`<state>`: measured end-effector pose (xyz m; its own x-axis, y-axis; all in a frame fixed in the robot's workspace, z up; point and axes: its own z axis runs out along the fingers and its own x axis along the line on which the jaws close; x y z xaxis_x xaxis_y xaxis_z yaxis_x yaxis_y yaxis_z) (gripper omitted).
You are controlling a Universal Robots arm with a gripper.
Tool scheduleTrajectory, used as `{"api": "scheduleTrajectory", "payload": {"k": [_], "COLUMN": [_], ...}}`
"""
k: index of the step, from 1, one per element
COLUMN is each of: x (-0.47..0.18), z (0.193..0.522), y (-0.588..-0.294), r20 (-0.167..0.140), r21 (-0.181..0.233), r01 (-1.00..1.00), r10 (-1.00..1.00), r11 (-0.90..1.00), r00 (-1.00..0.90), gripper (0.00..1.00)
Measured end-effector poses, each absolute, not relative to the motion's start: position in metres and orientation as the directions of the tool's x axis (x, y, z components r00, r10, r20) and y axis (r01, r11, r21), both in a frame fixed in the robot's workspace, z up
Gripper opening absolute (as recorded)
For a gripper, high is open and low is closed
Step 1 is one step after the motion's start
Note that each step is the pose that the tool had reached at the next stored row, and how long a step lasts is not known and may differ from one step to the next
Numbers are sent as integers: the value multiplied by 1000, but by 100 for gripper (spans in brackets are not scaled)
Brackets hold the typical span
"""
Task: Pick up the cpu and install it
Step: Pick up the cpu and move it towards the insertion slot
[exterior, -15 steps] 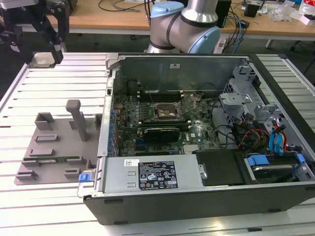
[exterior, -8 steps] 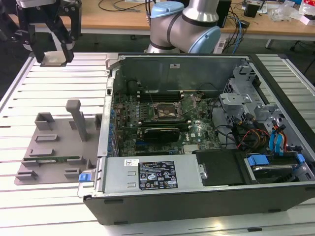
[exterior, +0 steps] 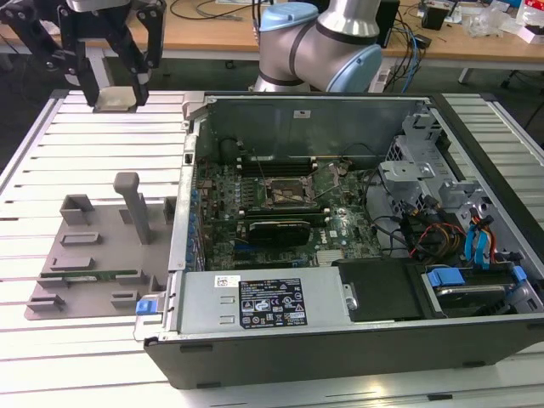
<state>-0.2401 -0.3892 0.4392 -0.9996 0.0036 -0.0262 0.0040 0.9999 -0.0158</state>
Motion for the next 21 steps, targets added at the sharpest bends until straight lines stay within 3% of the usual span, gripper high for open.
{"api": "scheduleTrajectory", "payload": {"k": [21], "x": [-183], "z": [429], "y": [-371], "r20": [-24], "r21": [-17], "r01": [4], "r10": [4], "r11": [1000], "r00": [-1000], "gripper": [55]}}
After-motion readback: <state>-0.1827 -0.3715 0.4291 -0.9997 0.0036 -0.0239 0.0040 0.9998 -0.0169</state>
